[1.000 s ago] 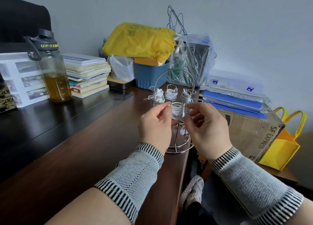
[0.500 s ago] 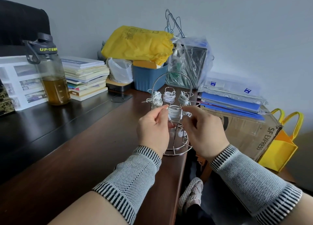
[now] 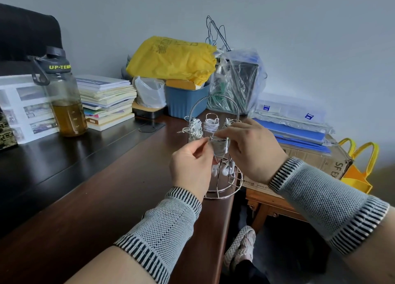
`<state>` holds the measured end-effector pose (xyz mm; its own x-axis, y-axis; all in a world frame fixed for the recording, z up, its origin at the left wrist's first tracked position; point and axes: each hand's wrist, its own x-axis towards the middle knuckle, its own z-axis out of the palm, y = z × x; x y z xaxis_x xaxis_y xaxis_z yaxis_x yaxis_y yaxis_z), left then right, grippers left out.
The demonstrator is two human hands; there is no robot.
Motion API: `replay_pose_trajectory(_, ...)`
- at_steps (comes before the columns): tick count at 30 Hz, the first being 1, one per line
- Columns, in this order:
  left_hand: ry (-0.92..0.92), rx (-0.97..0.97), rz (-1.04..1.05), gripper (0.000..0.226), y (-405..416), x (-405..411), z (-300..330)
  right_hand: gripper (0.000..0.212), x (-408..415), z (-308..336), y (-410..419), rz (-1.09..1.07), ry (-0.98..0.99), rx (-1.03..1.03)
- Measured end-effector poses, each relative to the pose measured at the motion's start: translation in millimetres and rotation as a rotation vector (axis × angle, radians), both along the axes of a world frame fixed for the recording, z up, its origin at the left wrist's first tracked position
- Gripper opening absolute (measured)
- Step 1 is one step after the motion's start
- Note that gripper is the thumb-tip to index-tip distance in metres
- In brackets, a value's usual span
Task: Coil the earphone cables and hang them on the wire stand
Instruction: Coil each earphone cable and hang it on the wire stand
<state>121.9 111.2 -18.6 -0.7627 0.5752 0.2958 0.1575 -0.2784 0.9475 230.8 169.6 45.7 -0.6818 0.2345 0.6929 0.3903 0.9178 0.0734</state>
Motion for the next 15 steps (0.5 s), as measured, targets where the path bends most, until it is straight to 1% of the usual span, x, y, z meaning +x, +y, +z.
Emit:
replay_pose_trajectory(2,0.012,-0.006,0.005,0.021,-1.9,1.5,2.2,0.034,1.4,4.9,1.3,-0.002,-0.070,0.006)
replay_pose_trajectory(4,0.017,-0.017,0.012,0.021,-4.4,3.4,4.3,0.028,2.4,10.9,1.0,-0.019,-0.163,-0.029)
replay_pose_trajectory(6,0.014,-0.028,0.022,0.019,-7.2,5.0,6.4,0.030,2.1,16.4,-0.1,-0.033,-0.248,-0.029)
replay_pose_trajectory(8,0.045,-0.065,0.044,0.014,-11.1,4.7,8.4,0.032,0.3,19.0,1.7,-0.014,-0.283,0.002)
replay_pose_trajectory(10,0.084,-0.121,0.056,0.010,-16.6,4.0,12.0,0.029,-1.4,22.8,2.3,-0.020,-0.306,0.010)
replay_pose_trajectory(13,0.256,-0.247,0.102,0.011,-26.3,-4.8,23.7,0.026,-3.2,28.7,4.6,-0.036,-0.351,-0.002)
replay_pose_trajectory(15,0.370,-0.344,0.103,0.012,-32.2,-11.3,33.5,0.029,-2.6,33.7,6.0,-0.035,-0.391,-0.068)
